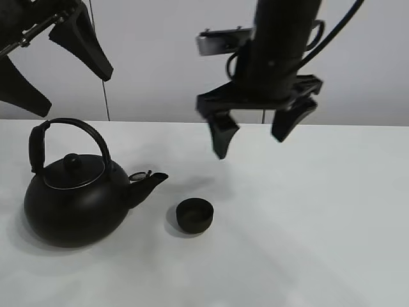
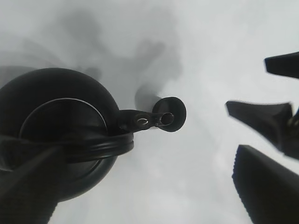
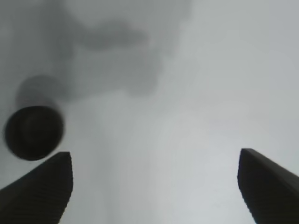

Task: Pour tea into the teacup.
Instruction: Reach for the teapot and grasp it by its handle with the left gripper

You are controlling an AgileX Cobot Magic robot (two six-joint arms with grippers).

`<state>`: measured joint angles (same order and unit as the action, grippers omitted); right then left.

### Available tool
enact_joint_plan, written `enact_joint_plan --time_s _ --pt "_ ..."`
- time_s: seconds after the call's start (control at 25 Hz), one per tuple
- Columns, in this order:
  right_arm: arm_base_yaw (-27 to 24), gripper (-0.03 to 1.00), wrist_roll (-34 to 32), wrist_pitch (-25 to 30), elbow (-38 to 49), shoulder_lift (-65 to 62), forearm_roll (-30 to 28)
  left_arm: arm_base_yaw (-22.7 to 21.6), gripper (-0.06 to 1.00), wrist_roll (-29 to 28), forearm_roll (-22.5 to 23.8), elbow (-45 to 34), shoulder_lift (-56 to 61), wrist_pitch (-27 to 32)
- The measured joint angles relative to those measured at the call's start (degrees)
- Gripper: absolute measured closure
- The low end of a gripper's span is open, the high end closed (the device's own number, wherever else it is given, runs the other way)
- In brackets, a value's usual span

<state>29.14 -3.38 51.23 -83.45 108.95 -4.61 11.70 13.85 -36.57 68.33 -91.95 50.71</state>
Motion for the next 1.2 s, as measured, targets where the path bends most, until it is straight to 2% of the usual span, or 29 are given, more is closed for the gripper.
enact_joint_plan --time_s 0.08,0.32,0.44,0.52,0.76,0.92,1.04,1.2 --pt "-5.4 0.31 1.3 1.3 0.0 -1.6 -0.1 0.0 0.25 0.0 0.0 0.0 0.0 0.0" --pt "-26.1 0.33 5.6 4.1 0.0 -4.3 0.5 0.0 0.25 0.0 0.0 0.0 0.0 0.0" --pt "-33.5 0.36 7.5 5.5 0.0 -6.1 2.1 0.0 0.25 0.0 0.0 0.0 0.0 0.0" --pt "-36.3 0.36 8.0 7.0 0.0 -8.0 3.0 0.0 0.25 0.0 0.0 0.0 0.0 0.0" --pt "-38.1 0.37 8.6 12.8 0.0 -17.2 5.1 0.0 0.25 0.0 0.0 0.0 0.0 0.0" --pt "-38.0 0.39 9.7 18.7 0.0 -26.6 9.1 0.0 0.25 0.0 0.0 0.0 0.0 0.0" --pt "-38.0 0.4 10.3 19.6 1.1 -35.8 11.9 0.0 0.25 0.0 0.0 0.0 0.0 0.0" --pt "-38.0 0.41 10.4 20.2 5.1 -49.4 12.2 0.0 0.25 0.0 0.0 0.0 0.0 0.0"
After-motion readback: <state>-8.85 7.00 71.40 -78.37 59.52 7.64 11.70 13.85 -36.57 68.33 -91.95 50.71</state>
